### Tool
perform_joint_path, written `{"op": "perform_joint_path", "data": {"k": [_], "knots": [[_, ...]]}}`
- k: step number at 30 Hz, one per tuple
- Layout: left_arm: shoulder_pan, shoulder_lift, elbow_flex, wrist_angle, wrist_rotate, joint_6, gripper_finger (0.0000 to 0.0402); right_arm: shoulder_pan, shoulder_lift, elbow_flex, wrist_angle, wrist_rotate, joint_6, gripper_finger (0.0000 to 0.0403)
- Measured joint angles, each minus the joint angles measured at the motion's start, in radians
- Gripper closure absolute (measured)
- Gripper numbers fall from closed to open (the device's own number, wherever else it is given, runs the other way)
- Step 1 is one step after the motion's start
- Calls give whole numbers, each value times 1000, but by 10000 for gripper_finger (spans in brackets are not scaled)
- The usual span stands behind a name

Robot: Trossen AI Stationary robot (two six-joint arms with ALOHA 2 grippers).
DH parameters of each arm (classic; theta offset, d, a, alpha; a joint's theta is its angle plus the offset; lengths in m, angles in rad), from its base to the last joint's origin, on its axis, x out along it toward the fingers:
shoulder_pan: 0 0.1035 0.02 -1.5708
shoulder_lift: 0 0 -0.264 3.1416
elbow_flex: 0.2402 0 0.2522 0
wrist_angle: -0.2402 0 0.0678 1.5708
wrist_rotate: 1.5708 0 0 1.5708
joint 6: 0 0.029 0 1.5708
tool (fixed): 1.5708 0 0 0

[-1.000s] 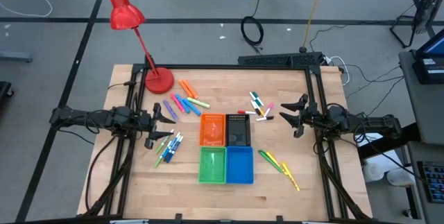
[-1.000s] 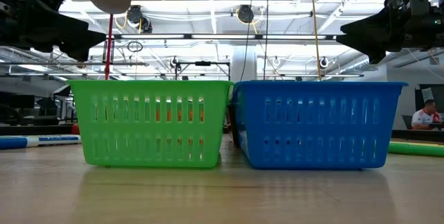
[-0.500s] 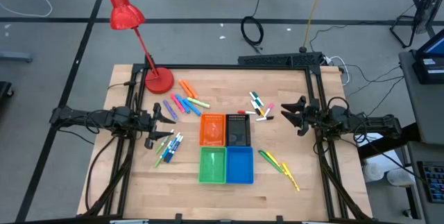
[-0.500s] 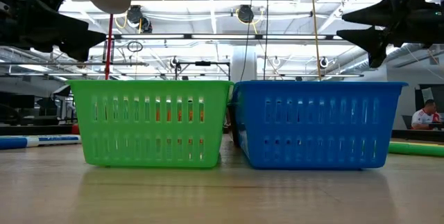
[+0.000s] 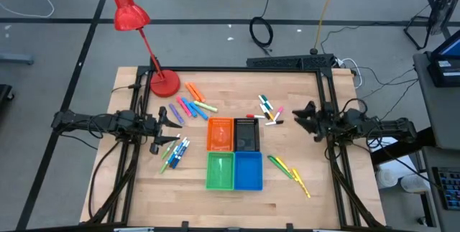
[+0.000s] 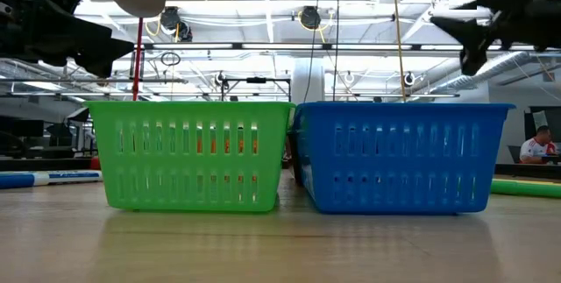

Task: Pick & Place Markers
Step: Put the green pen into the blue basket

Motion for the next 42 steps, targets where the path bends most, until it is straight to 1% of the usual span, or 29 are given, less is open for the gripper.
{"op": "perform_joint_path", "data": {"k": [2, 4, 6, 9, 13, 15, 17, 19, 23, 26, 30, 38, 42], "knots": [[0, 0, 0, 0, 0, 0, 190, 32, 53, 41, -48, -78, -4, 233], [0, 0, 0, 0, 0, 0, 190, 81, 143, 117, -156, -88, 12, 233], [0, 0, 0, 0, 0, 0, 190, 147, 257, 206, -244, -39, 34, 233], [0, 0, 0, -1, 0, 0, 190, 260, 491, 320, -404, 47, 85, 233], [0, 0, 0, 1, 0, 0, 190, 393, 822, 509, -530, 99, 195, 233], [0, 0, 0, 0, -2, 0, 190, 445, 986, 608, -604, 104, 242, 233], [0, 0, 0, 0, -3, 0, 190, 482, 1144, 705, -670, 103, 266, 234], [0, 0, 0, 0, -7, 0, 190, 507, 1270, 803, -732, 107, 276, 234], [0, 0, 0, 0, -7, 0, 190, 532, 1468, 933, -910, 126, 292, 234], [0, 0, 0, 0, -7, 0, 190, 545, 1552, 974, -1010, 129, 316, 234], [0, 0, 0, 0, -7, 0, 190, 555, 1609, 977, -1058, 125, 355, 234], [0, 0, 0, 0, -7, 0, 190, 567, 1634, 975, -1053, 106, 384, 234], [0, 0, 0, 0, -7, 0, 190, 568, 1633, 947, -991, 104, 391, 234]]}}
